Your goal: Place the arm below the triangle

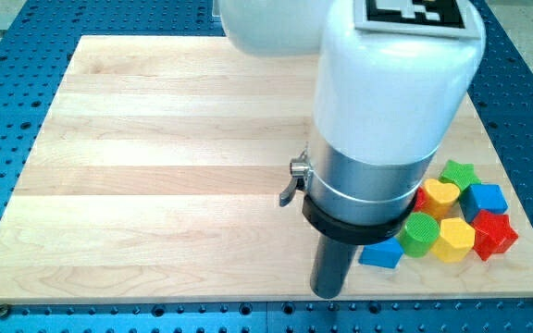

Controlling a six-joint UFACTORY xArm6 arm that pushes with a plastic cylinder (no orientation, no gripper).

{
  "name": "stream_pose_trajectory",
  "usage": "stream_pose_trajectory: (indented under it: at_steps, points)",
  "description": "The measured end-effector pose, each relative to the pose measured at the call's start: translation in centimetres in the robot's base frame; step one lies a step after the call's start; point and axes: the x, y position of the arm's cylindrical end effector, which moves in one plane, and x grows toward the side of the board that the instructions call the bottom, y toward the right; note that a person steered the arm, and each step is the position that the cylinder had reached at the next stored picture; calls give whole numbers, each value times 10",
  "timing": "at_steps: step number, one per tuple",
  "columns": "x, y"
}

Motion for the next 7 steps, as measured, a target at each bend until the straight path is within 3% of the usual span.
stream_pose_trajectory:
  at_steps: [7]
  points:
    - [-2, 48]
